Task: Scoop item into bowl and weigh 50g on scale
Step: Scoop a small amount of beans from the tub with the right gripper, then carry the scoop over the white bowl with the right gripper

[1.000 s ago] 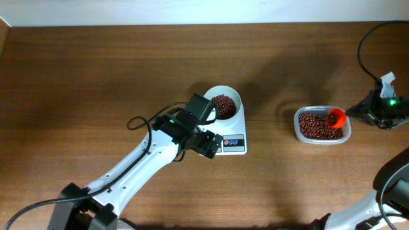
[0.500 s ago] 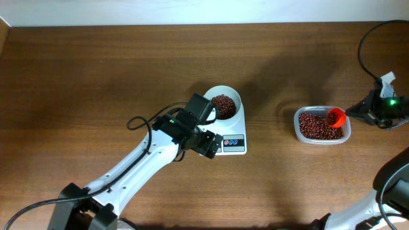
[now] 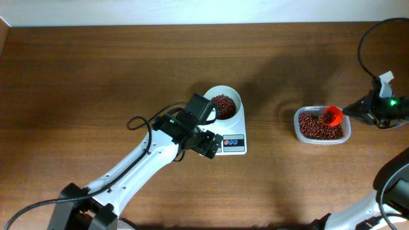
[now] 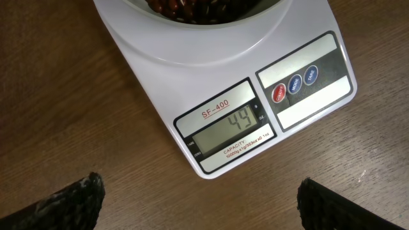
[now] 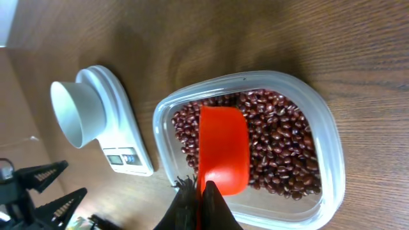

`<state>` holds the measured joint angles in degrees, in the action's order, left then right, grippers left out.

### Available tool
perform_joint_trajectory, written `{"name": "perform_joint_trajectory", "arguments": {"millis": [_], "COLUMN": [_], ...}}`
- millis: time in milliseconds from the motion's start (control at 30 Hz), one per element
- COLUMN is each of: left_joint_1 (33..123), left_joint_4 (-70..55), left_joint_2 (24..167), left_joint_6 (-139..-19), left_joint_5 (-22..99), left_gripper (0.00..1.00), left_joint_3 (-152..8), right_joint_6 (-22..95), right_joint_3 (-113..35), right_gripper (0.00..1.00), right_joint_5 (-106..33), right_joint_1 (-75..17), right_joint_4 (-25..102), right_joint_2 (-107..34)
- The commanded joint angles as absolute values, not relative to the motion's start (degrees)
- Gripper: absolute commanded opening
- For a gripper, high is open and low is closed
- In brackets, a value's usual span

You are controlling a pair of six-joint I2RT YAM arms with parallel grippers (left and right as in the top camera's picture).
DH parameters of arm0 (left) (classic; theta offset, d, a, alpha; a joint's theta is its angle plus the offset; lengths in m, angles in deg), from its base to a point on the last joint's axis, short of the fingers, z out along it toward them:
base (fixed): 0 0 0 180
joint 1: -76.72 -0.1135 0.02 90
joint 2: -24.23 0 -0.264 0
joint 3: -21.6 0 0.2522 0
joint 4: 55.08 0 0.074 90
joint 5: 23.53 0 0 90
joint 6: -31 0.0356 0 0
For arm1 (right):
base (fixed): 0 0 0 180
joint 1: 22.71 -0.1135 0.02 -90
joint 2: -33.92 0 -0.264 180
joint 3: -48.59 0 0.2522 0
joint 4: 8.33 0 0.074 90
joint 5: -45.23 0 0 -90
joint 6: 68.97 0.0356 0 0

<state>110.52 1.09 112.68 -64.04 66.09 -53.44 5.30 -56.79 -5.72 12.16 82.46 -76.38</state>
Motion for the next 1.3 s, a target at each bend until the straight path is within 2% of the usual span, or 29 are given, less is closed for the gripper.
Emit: {"name": "perform_joint_trajectory", "arguments": {"millis": [0, 233, 400, 600, 800, 1067, 1200, 1267], "left_joint_1": [110.7, 110.7, 110.7, 110.7, 110.7, 110.7, 110.7, 110.7], "left_joint_4": [1.0, 1.0, 1.0, 1.0, 1.0, 1.0, 1.0, 1.0], "left_joint_2": [111.8, 111.8, 111.8, 111.8, 111.8, 111.8, 111.8, 111.8], "left_joint_6": [-64.6, -64.6, -64.6, -64.6, -64.6, -64.6, -64.6, -64.6], "left_joint_5": [66.5, 66.5, 66.5, 66.5, 66.5, 66.5, 66.5, 66.5], "left_gripper": [0.99, 0.99, 0.99, 0.99, 0.99, 0.99, 0.99, 0.99], "left_joint_3": [-53.2, -53.2, -53.2, -53.2, -53.2, -53.2, -53.2, -53.2], "right_joint_6": [3.2, -0.3, -5.0, -5.4, -4.9, 13.5, 22.1, 22.6], "right_joint_3": [-58.1, -58.1, -58.1, -58.1, -58.1, -58.1, -58.1, -58.1], "right_gripper": [0.04, 0.04, 0.04, 0.04, 0.04, 0.04, 0.04, 0.04], "right_joint_5": [-0.7, 6.0, 16.6, 27.7, 30.7, 30.9, 23.2, 21.3], "right_joint_1": [15.0, 18.3, 18.3, 17.6, 8.5, -9.9, -17.5, -20.0], "right_joint_4": [83.1, 84.6, 85.9, 86.2, 84.6, 66.7, 59.2, 57.9], "right_joint_2": [-75.5, -75.5, -75.5, -75.5, -75.5, -75.5, -75.5, -75.5]}}
